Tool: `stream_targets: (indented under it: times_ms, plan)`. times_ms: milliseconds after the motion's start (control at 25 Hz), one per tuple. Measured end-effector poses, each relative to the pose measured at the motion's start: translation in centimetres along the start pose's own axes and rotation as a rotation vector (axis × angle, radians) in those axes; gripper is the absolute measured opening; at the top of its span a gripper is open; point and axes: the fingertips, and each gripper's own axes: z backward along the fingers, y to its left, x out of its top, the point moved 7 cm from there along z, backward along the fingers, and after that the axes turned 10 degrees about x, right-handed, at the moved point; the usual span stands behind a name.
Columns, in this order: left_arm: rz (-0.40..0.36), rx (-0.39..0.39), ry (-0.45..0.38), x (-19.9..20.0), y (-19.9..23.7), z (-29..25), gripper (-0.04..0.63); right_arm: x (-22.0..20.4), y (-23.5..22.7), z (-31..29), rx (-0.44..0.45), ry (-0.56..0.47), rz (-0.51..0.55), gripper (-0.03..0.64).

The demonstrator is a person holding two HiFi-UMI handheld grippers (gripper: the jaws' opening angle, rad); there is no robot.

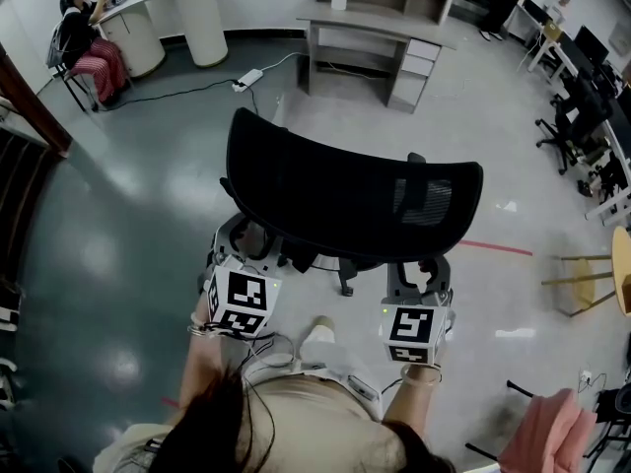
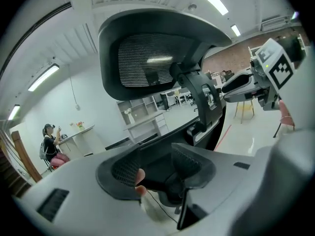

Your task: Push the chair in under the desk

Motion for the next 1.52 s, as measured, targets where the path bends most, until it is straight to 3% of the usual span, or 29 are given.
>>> stream_targets:
  times_ms: [280,800,1000,1160,1520]
  plan:
    - [-0.037,0.022,0.022,0.4,0.3,-1.3,0.204,-0.5,-0.5,-1.7,0.003,0.062,0.067,0.200]
    - [-0.202,0.041,0.073,0.2,0.3,-3.1,0.221,-0.9,-0.8,-3.1,0.039,0.144,0.124,0.229]
    - [-0.174,0.024,0.059,0.0,0.4,-3.8,0.225,-0.7,-1.1,-3.7,0.080,0.166,0.156,0.227]
    - [-0.180,-0.007,0.033,0.0,0.7,-3.9,0.225,-0.8,-1.2,-3.7,0.122,0.153,0.123,0.213]
    - [-0.169,-0.043,0.014,0.3,1.2,-4.3,0.225,-0.8,-1.7,-4.0,0.141,0.134,0.097,0.215]
